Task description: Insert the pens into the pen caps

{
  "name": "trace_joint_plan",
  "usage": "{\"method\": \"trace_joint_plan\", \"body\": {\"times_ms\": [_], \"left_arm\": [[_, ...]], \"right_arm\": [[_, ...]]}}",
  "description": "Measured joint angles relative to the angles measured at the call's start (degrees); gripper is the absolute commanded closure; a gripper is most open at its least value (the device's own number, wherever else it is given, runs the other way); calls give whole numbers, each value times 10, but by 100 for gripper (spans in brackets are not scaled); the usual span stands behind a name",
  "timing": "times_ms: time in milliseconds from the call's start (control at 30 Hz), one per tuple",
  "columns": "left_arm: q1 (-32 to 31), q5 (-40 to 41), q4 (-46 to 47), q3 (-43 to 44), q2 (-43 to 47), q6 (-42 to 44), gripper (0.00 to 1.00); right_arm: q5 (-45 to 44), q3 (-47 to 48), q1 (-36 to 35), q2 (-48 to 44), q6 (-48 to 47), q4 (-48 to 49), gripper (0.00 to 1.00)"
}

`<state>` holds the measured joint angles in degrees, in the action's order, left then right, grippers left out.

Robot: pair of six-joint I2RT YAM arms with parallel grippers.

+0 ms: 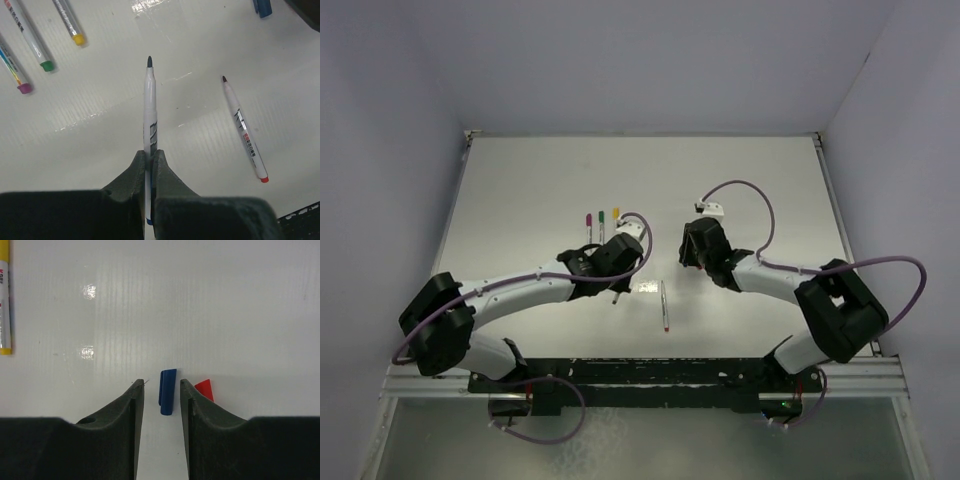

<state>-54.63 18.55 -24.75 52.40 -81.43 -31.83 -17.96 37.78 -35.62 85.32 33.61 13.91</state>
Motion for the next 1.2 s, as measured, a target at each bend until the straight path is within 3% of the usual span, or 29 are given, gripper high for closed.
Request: {"method": "trace_joint_plan", "body": {"times_ms": [533, 1200], "left_arm": [[20, -144, 117, -54, 31, 31, 100], [29, -171, 147, -65, 43, 40, 100]], "right_arm": [[14, 19, 0, 44, -2, -9, 64], [-10, 57, 0, 83, -2, -47, 69]]}}
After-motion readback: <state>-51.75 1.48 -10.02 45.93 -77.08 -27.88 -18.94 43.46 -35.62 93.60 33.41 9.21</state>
